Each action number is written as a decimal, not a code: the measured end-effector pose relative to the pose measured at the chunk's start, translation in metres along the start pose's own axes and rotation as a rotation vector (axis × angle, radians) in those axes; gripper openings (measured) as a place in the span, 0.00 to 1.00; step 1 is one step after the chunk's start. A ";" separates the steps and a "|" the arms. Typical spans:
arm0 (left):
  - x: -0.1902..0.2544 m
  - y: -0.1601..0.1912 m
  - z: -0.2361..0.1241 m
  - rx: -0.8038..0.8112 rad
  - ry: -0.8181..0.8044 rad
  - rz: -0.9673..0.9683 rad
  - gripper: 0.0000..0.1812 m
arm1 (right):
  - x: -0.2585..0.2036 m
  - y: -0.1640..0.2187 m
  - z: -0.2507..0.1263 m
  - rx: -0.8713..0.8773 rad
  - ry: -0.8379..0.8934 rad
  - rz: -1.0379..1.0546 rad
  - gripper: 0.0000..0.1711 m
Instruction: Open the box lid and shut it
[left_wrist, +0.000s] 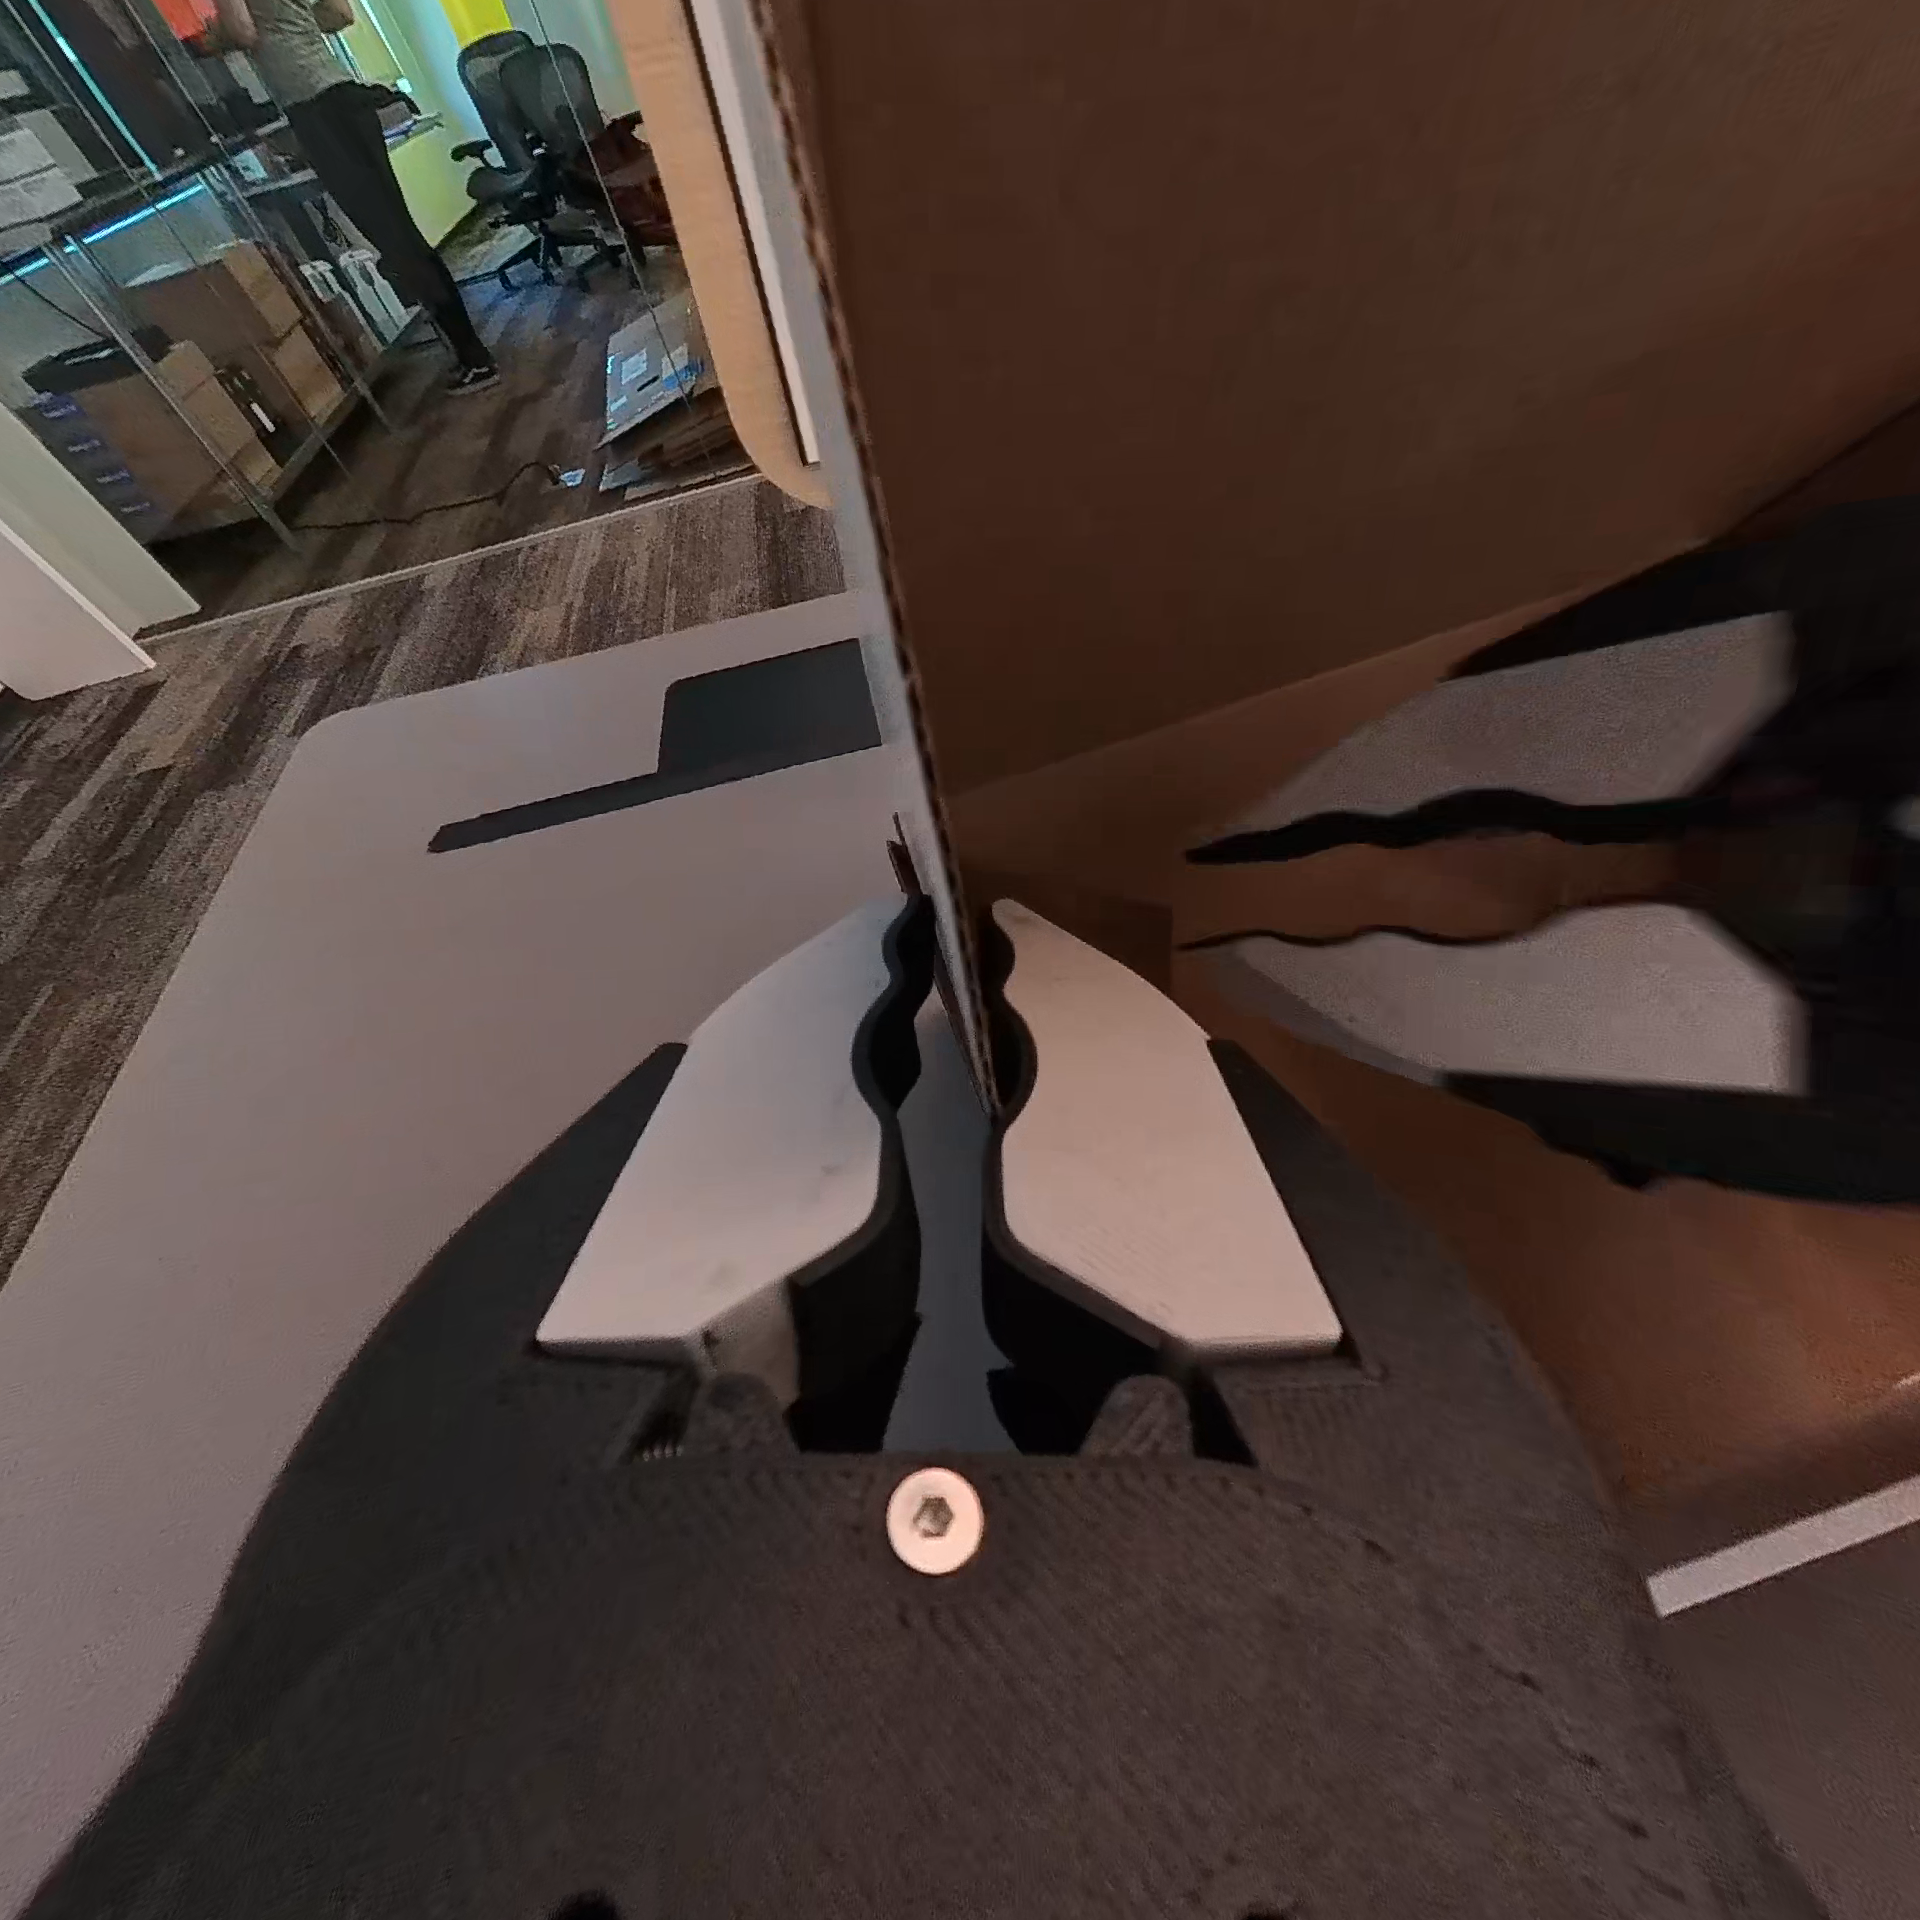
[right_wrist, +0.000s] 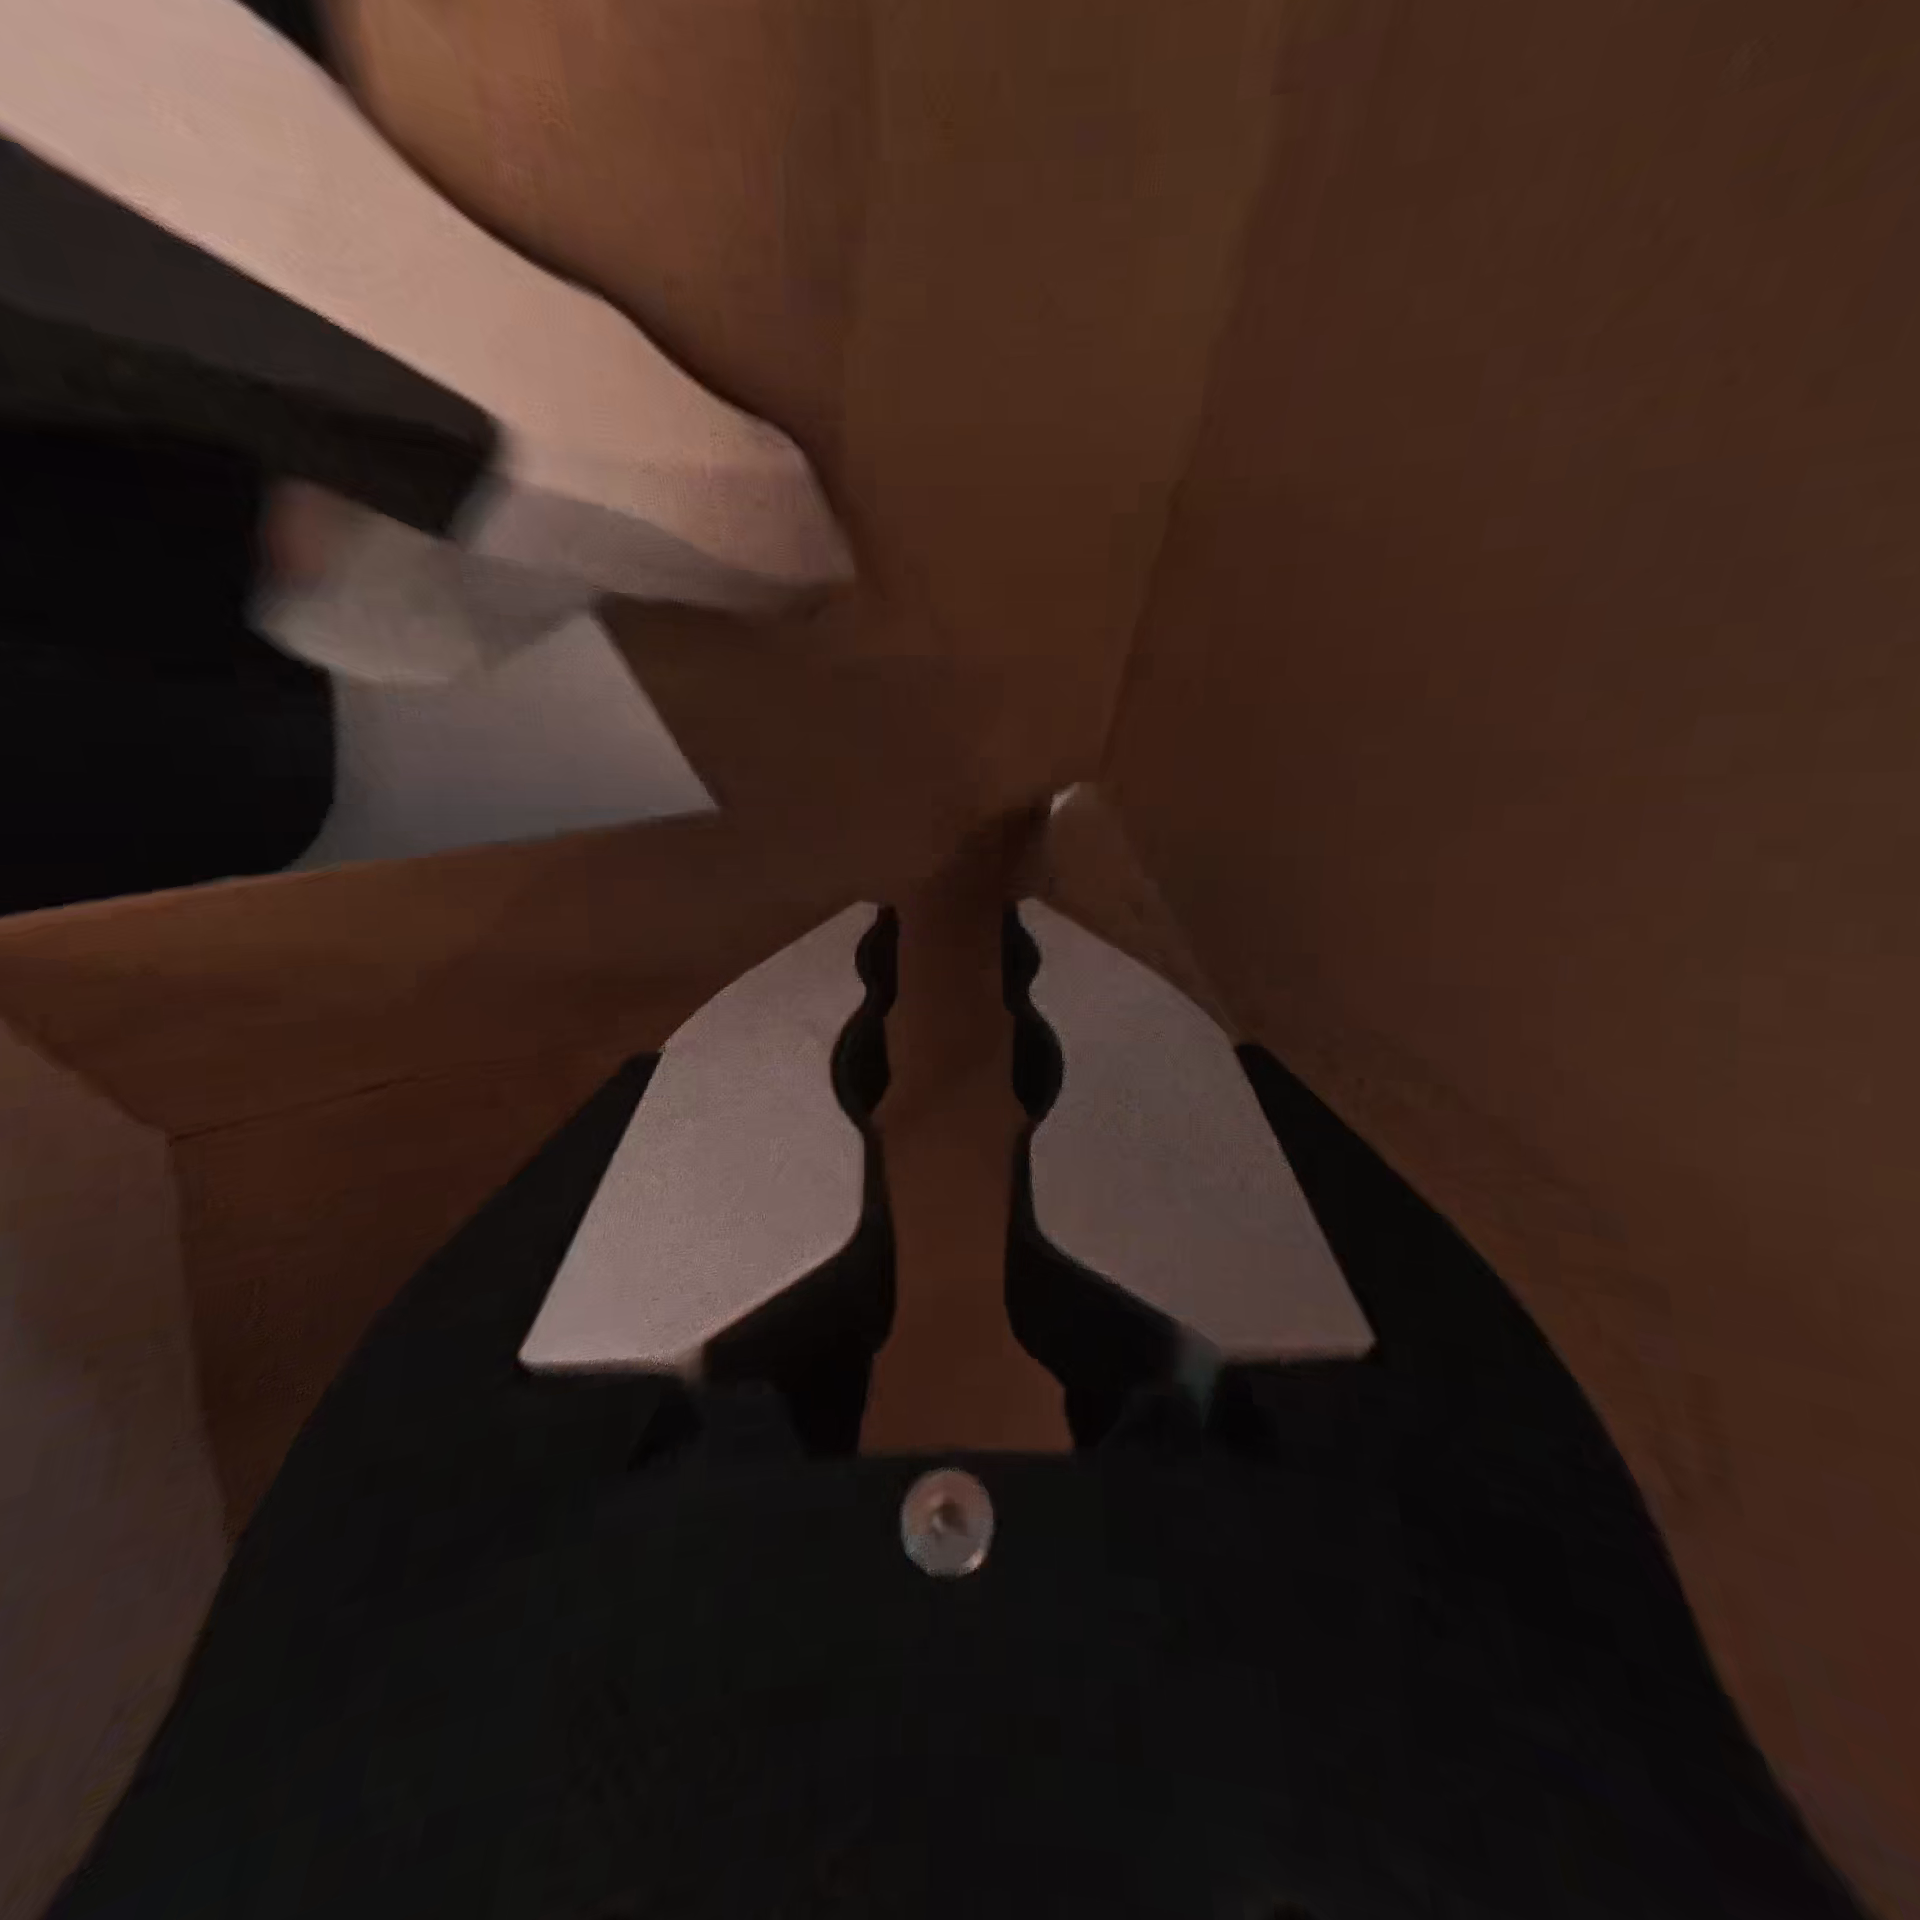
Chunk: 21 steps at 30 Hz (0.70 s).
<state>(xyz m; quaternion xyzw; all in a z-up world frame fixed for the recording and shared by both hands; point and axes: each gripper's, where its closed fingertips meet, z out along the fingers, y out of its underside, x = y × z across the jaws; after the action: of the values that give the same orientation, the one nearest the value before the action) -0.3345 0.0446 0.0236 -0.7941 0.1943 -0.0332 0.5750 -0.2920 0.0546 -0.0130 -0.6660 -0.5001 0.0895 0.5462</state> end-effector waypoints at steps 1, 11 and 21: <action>0.000 0.000 0.000 0.001 0.004 -0.004 0.04 | 0.003 0.007 0.010 -0.030 -0.009 0.036 0.12; -0.002 0.000 0.000 0.026 0.017 -0.032 0.04 | 0.009 0.042 0.056 -0.257 0.037 0.074 0.00; -0.004 0.000 0.000 0.033 0.027 -0.047 0.04 | 0.031 0.038 0.052 -0.189 0.144 0.049 0.15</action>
<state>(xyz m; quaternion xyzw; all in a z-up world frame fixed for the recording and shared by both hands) -0.3385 0.0459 0.0246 -0.7883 0.1829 -0.0604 0.5844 -0.2899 0.1157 -0.0513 -0.7313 -0.4493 0.0070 0.5132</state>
